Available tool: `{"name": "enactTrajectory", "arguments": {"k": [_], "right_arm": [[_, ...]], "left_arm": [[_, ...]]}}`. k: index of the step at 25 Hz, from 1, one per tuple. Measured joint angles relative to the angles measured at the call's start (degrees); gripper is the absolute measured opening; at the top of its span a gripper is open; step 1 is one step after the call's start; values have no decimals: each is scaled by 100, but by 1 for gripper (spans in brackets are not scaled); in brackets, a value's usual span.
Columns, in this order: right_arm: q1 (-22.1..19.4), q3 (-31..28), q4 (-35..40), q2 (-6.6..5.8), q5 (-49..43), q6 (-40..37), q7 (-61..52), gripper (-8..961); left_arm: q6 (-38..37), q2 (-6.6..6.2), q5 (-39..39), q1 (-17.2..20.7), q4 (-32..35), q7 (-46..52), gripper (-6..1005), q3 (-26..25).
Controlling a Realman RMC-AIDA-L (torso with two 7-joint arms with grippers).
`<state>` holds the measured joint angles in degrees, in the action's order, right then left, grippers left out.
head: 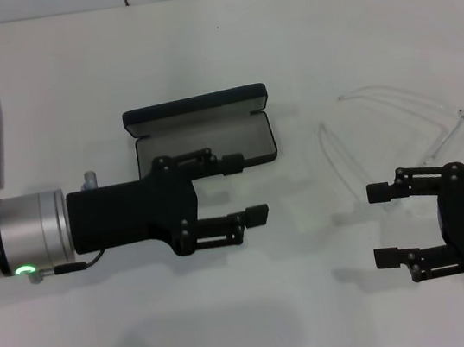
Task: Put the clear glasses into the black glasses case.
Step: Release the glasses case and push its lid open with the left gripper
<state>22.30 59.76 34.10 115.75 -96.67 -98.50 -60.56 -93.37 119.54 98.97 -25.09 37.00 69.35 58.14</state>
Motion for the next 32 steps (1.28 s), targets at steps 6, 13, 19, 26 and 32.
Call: {"name": "enactTrajectory", "arguments": {"k": [6, 13, 19, 26, 32], "right_arm": [[3, 21, -1, 0, 0, 42, 0, 782], [3, 18, -7, 0, 0, 61, 2, 783], [-19, 9, -11, 0, 0, 76, 5, 782], [0, -14, -58, 0, 2, 77, 8, 782], [-18, -18, -62, 0, 9, 111, 9, 783]], "left_arm": [[11, 0, -116, 2, 0, -1, 768, -40], [12, 0, -207, -22, 2, 60, 766, -81], [139, -64, -1049, -51, 550, 1223, 764, -339], [1058, -72, 470, -418, 2208, 3665, 762, -452], [1063, -71, 2820, -1068, 3545, 5394, 761, 194]]}}
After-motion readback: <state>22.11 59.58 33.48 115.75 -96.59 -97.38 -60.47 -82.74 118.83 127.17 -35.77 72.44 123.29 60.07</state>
